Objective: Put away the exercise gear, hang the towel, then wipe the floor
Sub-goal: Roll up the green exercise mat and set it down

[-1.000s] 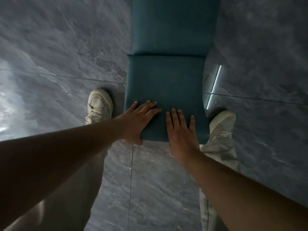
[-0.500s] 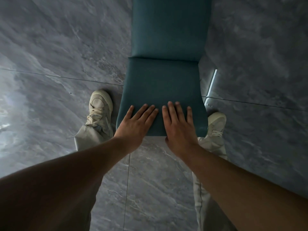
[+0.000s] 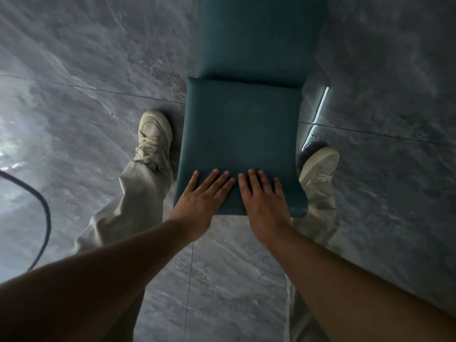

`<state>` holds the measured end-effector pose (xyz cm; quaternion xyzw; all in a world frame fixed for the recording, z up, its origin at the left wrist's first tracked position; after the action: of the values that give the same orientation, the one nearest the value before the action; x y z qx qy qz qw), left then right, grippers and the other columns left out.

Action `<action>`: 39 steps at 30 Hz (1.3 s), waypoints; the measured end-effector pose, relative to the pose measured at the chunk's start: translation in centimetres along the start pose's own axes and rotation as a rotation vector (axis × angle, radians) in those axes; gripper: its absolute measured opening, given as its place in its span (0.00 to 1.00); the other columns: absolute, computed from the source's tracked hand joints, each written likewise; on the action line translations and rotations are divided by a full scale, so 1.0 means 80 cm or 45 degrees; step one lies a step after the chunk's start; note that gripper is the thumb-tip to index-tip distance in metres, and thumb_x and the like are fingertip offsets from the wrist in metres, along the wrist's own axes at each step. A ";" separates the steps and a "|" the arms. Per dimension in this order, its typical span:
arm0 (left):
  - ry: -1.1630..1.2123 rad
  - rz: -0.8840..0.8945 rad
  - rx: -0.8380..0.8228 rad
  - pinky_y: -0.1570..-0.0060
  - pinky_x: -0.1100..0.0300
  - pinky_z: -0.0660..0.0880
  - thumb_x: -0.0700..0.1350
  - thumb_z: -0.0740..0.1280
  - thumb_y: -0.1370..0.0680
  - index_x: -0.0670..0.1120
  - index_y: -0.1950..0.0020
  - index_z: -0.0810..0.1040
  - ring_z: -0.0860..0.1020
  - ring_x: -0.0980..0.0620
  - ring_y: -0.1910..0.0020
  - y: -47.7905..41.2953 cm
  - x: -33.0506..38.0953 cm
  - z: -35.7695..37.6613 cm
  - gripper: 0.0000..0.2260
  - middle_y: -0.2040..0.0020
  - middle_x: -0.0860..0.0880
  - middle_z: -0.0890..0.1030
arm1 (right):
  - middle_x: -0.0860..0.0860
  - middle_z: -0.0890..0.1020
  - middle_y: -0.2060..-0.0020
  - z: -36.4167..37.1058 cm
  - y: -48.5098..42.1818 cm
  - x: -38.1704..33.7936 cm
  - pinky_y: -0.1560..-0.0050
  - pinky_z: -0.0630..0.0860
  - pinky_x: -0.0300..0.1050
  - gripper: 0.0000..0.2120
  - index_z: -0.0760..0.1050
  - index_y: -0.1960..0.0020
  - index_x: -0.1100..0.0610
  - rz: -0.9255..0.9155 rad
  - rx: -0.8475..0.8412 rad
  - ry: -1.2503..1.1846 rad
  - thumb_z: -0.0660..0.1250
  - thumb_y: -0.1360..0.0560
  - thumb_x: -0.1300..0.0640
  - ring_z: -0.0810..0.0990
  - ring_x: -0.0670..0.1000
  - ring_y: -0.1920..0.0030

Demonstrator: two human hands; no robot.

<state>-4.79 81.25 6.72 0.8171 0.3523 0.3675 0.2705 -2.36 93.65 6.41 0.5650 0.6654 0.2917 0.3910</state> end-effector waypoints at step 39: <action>-0.362 0.100 0.109 0.22 0.44 0.43 0.54 0.67 0.32 0.49 0.19 0.51 0.46 0.48 0.19 -0.152 -0.068 -0.221 0.45 0.18 0.46 0.49 | 0.54 0.75 0.37 -0.202 -0.099 0.086 0.36 0.69 0.55 0.50 0.44 0.21 0.59 0.058 0.283 -0.103 0.70 0.31 0.46 0.74 0.56 0.38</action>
<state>-26.00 87.64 6.25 0.8848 0.2936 0.2430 0.2682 -20.65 99.71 7.02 0.6311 0.6644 0.2019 0.3456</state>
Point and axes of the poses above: each hand's wrist, its own y-axis away from the middle knuckle, its own z-axis out of the palm, x = y × z, the point moved 8 cm from there along -y, towards the middle knuckle
